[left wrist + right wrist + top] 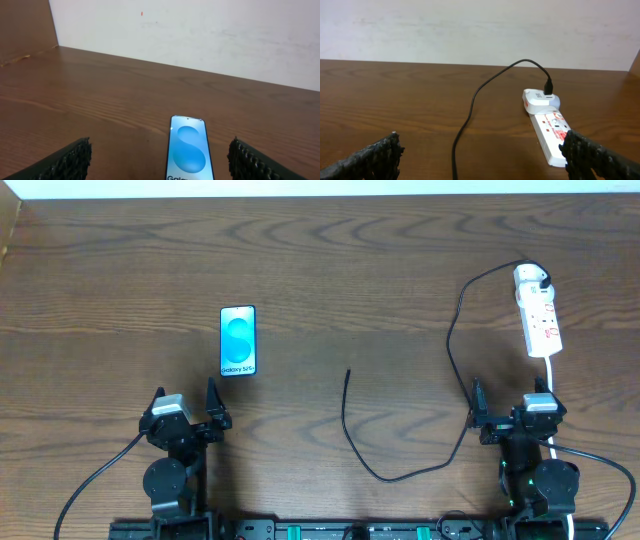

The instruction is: Plug charger to phone and switch on socket

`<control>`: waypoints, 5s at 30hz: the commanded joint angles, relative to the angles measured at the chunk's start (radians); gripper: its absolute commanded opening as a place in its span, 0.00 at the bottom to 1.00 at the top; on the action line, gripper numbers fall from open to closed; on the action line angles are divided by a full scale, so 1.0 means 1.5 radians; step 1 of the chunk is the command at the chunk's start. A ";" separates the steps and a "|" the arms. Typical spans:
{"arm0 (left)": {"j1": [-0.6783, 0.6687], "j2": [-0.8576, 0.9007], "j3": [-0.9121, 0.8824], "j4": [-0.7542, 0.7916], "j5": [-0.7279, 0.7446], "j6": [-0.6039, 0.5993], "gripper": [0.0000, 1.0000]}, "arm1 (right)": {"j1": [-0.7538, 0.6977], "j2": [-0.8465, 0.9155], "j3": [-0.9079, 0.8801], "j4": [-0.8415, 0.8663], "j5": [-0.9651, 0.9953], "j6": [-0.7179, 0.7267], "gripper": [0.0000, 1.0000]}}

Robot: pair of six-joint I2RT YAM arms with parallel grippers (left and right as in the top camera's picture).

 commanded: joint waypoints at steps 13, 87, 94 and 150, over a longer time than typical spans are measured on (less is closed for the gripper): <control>0.002 -0.003 -0.010 -0.025 0.011 0.007 0.87 | -0.002 0.002 -0.001 -0.003 0.008 0.009 0.99; 0.002 -0.003 -0.010 -0.025 0.011 0.006 0.87 | -0.002 0.002 -0.001 -0.003 0.008 0.009 0.99; 0.002 -0.003 -0.010 -0.024 0.012 0.007 0.87 | -0.002 0.002 -0.001 -0.003 0.008 0.009 0.99; 0.002 0.972 1.064 -0.693 0.084 0.057 0.87 | -0.002 0.002 -0.001 -0.003 0.008 0.009 0.99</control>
